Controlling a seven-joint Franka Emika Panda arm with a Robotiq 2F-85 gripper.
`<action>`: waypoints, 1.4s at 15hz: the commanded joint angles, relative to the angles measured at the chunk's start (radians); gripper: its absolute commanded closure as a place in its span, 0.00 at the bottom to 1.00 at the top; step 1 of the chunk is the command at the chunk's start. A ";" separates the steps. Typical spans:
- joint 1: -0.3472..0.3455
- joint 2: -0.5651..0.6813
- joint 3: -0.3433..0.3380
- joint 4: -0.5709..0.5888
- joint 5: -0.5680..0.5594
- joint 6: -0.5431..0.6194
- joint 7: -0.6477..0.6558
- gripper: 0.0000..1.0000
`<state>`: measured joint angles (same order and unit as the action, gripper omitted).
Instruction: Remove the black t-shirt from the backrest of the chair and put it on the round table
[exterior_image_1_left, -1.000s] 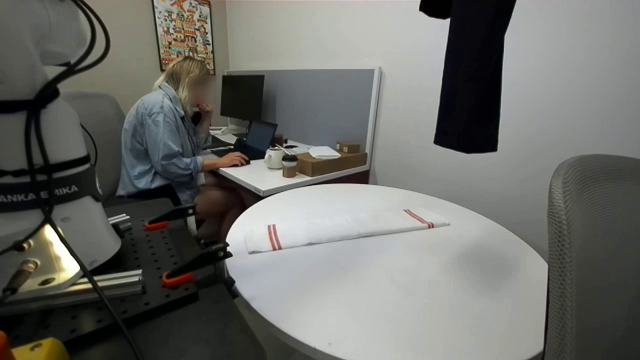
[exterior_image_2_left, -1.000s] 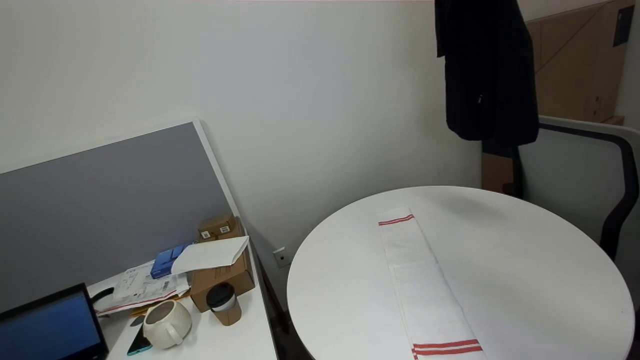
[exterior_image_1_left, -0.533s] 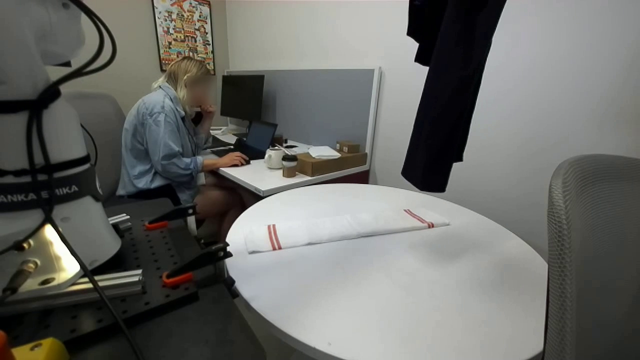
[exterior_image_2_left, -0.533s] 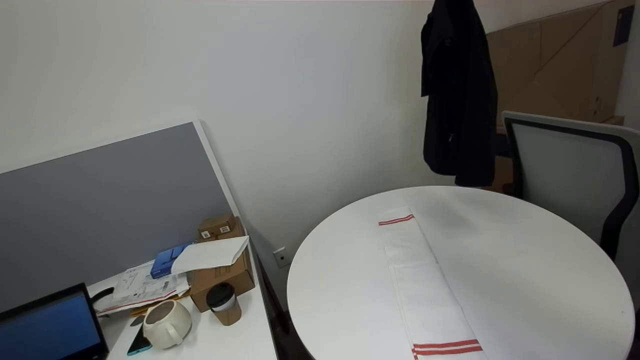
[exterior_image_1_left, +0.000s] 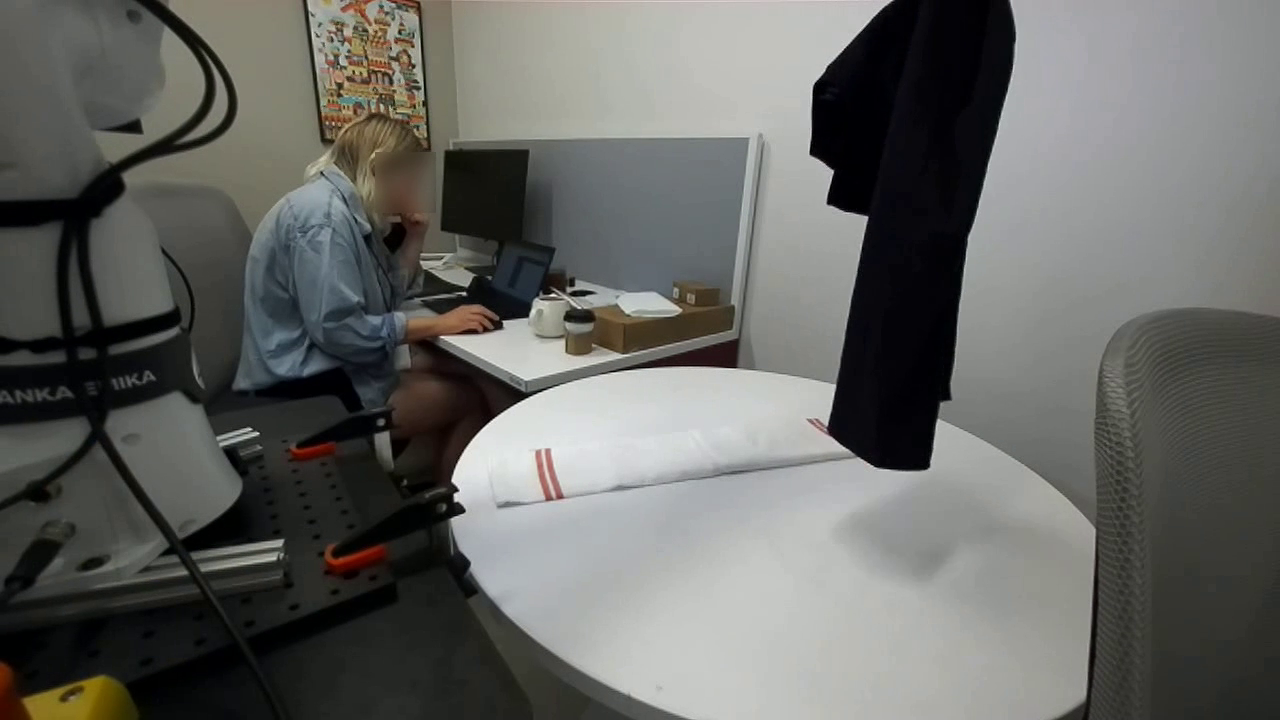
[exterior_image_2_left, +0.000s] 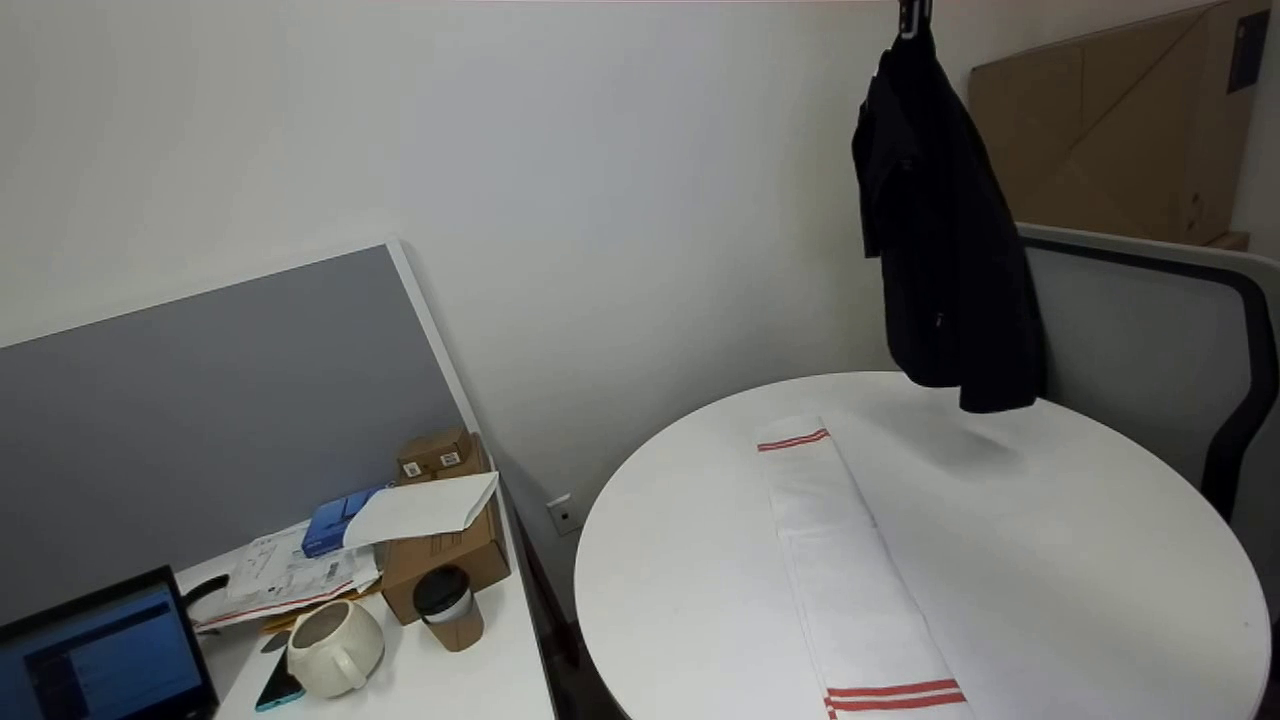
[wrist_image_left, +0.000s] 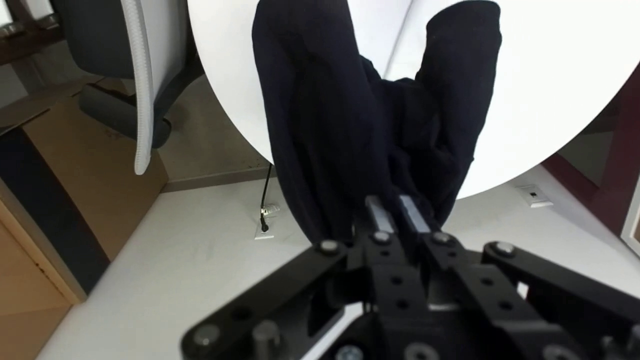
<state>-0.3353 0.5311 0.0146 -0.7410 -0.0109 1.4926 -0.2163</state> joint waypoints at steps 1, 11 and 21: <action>0.012 -0.050 0.004 -0.148 -0.015 0.066 -0.033 0.92; -0.007 -0.188 0.004 -0.642 0.004 0.293 -0.068 0.92; 0.019 -0.250 -0.109 -0.954 0.057 0.411 -0.064 0.92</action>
<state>-0.3250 0.3288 -0.0548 -1.6097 0.0104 1.8709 -0.2680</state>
